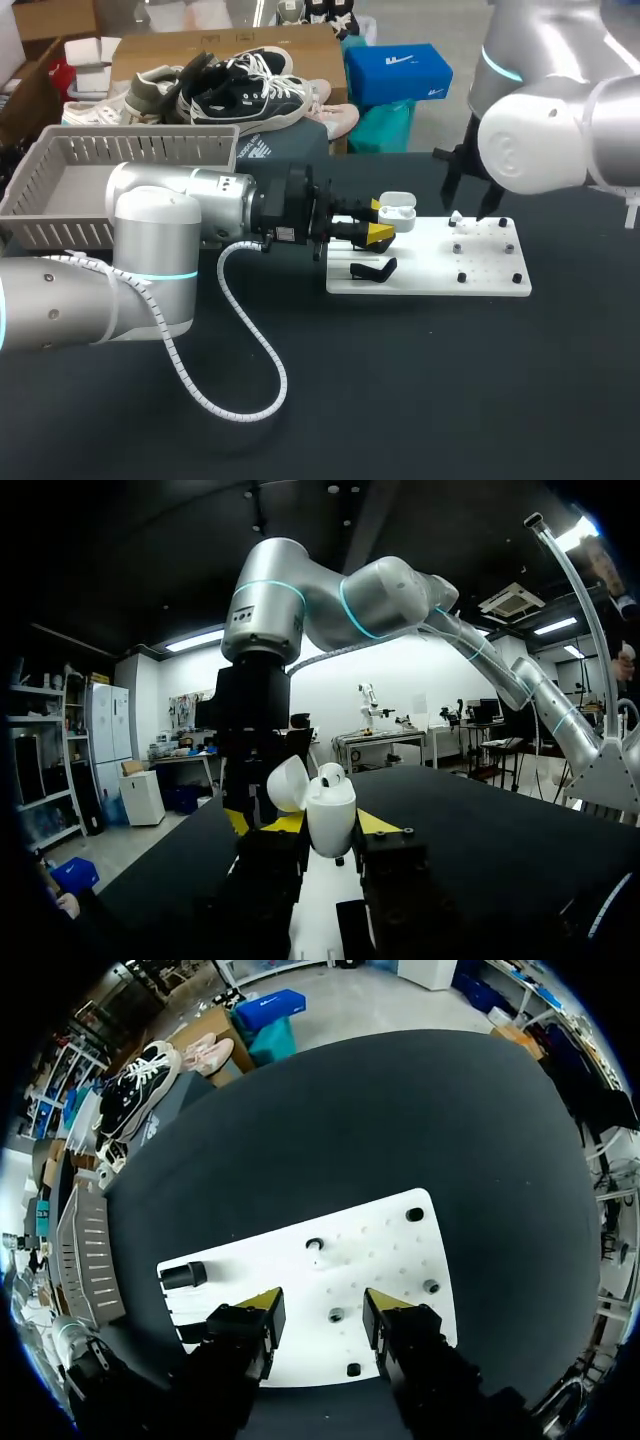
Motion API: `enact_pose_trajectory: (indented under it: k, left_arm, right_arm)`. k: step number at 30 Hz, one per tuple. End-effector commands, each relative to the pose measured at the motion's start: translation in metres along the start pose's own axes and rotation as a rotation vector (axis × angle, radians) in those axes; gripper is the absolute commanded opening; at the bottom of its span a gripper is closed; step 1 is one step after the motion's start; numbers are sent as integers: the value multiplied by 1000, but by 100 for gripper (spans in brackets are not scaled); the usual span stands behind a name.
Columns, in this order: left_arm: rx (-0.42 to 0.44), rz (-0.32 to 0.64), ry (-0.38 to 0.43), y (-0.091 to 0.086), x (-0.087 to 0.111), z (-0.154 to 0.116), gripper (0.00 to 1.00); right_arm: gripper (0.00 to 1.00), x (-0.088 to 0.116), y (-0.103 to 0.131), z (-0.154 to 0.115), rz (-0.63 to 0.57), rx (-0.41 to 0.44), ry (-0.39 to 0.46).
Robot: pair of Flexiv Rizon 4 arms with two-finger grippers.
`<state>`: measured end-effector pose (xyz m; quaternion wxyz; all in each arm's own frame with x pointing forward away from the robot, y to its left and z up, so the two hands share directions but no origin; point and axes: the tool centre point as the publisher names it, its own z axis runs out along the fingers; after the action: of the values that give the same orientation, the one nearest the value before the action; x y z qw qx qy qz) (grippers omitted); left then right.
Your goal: Pick up each earbud case from the left stands, insert the matching earbuds, close the lid, and place the case in the box.
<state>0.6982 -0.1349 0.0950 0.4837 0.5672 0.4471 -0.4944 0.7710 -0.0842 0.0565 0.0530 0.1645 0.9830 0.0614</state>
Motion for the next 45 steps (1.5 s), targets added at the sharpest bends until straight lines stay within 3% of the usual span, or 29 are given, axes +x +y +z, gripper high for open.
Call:
enact_pose_trajectory:
  k: [1,20,45]
  left_arm:
    - [-2,1,-2,-1,0,0,0]
    - [-2,1,-2,-1,0,0,0]
    - [-2,1,-2,-1,0,0,0]
  right_arm:
    - [48,-2,2,5,30,-4,16]
    - [42,-2,4,23,140,-48,4]
    - [27,-11,9,32,153,-35,-2]
